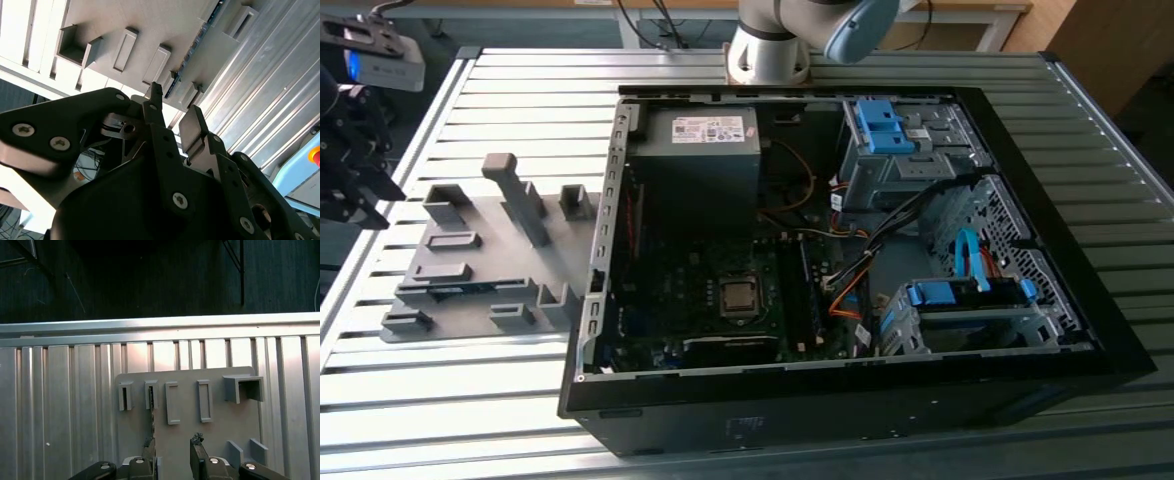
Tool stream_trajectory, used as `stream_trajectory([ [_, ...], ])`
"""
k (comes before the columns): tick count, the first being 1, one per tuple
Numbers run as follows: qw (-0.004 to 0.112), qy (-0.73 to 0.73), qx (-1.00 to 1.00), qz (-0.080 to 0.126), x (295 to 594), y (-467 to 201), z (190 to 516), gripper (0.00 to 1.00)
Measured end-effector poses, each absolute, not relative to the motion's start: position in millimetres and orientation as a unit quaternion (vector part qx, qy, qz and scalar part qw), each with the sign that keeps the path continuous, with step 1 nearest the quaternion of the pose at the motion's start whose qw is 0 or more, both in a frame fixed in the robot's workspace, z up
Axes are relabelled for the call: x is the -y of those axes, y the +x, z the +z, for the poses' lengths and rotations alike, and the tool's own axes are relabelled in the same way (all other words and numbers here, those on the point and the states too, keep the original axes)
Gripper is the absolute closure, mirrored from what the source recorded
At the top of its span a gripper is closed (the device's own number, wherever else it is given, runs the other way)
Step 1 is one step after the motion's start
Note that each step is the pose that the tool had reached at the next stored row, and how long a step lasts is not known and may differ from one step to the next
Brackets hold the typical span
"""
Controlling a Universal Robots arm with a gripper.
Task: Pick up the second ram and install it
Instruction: 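Pick up the second ram and move it above second insertion slot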
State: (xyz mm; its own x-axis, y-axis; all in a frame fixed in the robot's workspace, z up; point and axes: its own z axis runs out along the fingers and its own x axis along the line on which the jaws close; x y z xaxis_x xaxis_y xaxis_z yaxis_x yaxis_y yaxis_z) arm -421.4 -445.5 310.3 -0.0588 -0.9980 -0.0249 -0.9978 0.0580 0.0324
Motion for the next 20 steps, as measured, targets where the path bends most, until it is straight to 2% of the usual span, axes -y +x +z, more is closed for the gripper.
stream_trajectory([
  [20,0.002,0.686,0.727,-0.020,446.3,-421.4,301.6,0.59],
])
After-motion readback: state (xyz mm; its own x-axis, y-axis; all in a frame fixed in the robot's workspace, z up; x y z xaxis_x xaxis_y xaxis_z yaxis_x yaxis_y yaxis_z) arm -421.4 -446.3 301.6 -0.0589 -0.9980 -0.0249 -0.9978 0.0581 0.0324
